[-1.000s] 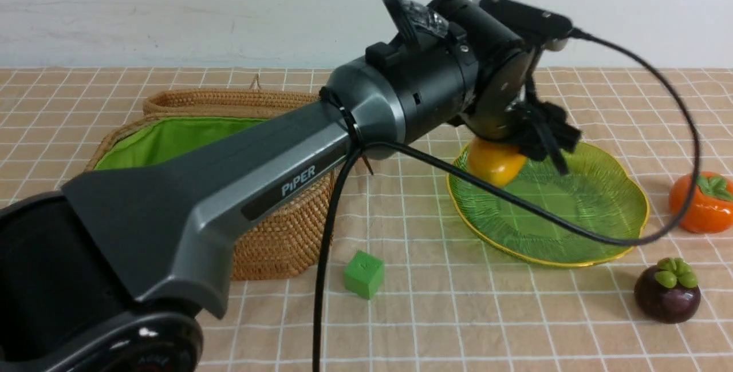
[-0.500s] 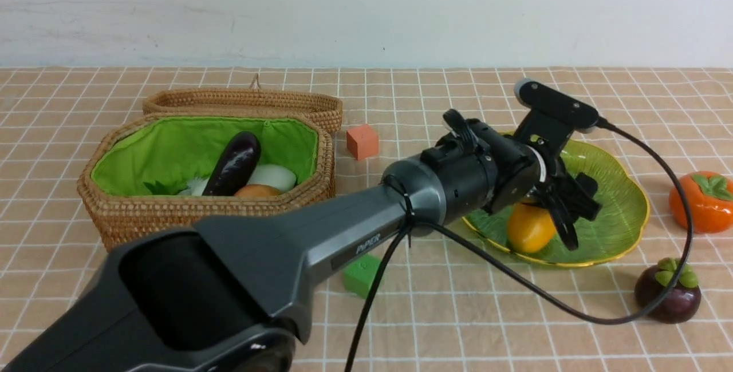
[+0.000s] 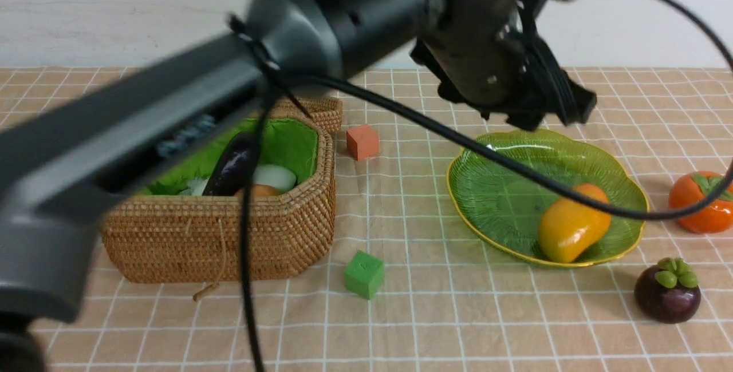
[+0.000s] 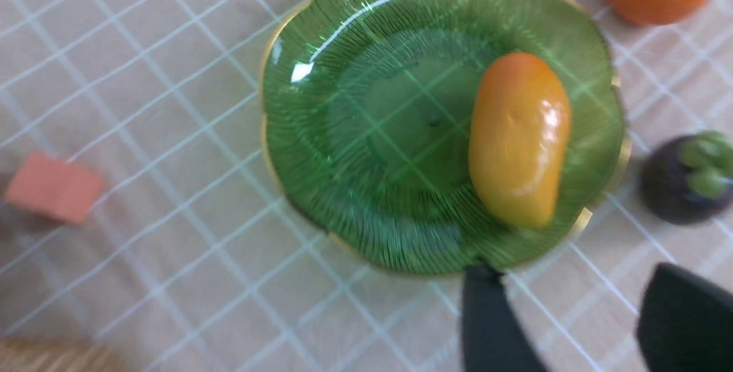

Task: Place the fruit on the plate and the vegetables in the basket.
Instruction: Use the right arm to grab a mangosteen and put it into the right plate

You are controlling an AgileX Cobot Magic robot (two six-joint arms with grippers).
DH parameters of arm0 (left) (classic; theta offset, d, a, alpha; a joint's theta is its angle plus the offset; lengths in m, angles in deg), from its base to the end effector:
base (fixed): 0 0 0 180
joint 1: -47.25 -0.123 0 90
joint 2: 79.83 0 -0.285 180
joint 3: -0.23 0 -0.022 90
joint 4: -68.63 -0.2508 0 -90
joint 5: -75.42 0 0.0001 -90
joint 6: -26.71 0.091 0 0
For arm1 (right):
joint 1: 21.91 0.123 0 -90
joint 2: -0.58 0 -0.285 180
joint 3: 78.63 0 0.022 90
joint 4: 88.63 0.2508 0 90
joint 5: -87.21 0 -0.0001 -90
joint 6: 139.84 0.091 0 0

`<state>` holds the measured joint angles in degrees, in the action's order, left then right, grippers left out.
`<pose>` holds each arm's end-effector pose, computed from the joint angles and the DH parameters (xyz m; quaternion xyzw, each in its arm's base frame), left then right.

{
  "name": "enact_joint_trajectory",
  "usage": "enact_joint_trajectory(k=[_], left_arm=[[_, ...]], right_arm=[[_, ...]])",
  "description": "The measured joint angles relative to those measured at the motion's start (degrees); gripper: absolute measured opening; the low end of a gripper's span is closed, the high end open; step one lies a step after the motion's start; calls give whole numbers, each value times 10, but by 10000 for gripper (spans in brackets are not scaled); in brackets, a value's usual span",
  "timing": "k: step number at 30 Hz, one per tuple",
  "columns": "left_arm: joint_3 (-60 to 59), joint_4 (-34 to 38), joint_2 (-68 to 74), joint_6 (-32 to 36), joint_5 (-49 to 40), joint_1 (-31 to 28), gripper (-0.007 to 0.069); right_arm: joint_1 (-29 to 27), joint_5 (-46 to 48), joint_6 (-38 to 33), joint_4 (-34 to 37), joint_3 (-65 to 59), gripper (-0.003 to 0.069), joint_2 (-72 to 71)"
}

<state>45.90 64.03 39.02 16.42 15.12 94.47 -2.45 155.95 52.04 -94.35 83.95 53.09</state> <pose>0.3015 -0.3165 0.4038 0.2950 0.8693 -0.1549 0.3651 0.1107 0.0302 0.3879 -0.0623 0.9324 0.0472 0.3528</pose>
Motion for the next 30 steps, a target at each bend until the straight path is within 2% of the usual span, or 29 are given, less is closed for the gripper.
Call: enact_joint_trajectory(k=[1, 2, 4, 5, 7, 12, 16, 19, 20, 21, 22, 23, 25, 30], left_arm=[[1, 0, -33, 0, -35, 0, 190], [1, 1, -38, 0, -40, 0, 175], [1, 1, -99, 0, -96, 0, 19], [-7, 1, -129, 0, -104, 0, -13], [-22, 1, -160, 0, -104, 0, -13], [-177, 5, -324, -9, -100, 0, -13], [-373, 20, -498, -13, -40, 0, -13], [-561, 46, -650, -14, 44, 0, -13], [-581, 46, -658, -14, 54, 0, -13], [-637, 56, -709, -14, 82, 0, -13], [-645, 56, -709, -14, 87, 0, -13], [-707, 59, -757, -12, 123, 0, -13], [-766, 60, -791, -2, 157, 0, -13], [-824, 83, -858, 32, 211, 0, -13]], right_arm=[[0, -10, -6, -4, -1, 237, 26], [0, -14, -9, -7, -1, 237, 36], [-13, -36, -21, -16, -1, 237, 93], [-24, -43, -26, -19, -1, 237, 118], [-45, -52, -34, -20, -1, 237, 149], [-148, -95, -74, 20, -1, 237, 241], [-210, -109, -98, 57, -1, 239, 290], [-229, -116, -129, 80, -1, 260, 323], [-229, -116, -129, 80, -1, 260, 323], [-229, -123, -144, 92, -1, 289, 338], [-229, -124, -146, 97, -1, 289, 339], [-229, -135, -163, 122, -1, 344, 354], [-229, -153, -181, 146, -1, 409, 370], [-229, -200, -206, 176, -1, 637, 430]])
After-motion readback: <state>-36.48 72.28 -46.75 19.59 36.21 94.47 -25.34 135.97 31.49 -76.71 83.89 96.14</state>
